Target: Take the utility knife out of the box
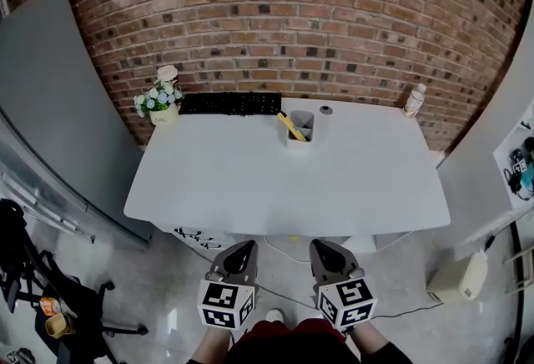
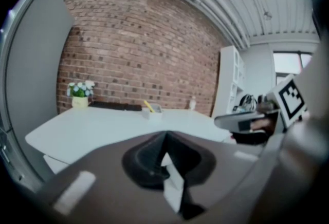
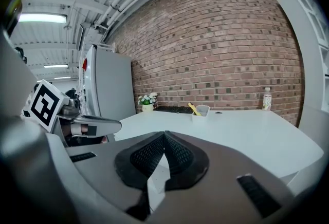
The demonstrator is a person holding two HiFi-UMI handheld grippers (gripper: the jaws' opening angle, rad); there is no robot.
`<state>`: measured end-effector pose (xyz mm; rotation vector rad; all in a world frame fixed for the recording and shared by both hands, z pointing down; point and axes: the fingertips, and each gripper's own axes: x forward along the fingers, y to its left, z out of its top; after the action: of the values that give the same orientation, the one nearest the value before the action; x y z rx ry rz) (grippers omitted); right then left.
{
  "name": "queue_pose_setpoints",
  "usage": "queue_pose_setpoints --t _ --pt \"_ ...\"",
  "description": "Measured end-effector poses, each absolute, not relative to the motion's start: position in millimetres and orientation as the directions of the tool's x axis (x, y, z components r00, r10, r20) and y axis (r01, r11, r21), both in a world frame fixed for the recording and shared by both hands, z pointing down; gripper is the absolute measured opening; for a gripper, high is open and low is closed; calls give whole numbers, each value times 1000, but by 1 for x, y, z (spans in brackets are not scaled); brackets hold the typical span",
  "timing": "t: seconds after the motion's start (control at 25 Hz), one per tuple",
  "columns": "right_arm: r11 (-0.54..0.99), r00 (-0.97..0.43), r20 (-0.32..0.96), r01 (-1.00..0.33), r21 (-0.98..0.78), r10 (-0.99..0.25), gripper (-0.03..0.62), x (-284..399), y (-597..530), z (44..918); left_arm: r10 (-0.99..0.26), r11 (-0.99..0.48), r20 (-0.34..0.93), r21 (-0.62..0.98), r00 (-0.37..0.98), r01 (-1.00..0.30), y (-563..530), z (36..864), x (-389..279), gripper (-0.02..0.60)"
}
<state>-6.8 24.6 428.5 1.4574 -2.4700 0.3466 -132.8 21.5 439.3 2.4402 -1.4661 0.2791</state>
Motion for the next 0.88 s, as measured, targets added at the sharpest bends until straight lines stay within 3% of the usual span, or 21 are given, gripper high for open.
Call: queue_pose_setpoints --t 0.88 --pt "444 -440 337 -893 -67 -833 8 -6 7 427 -821 -475 310 94 479 -875 -10 436 -130 3"
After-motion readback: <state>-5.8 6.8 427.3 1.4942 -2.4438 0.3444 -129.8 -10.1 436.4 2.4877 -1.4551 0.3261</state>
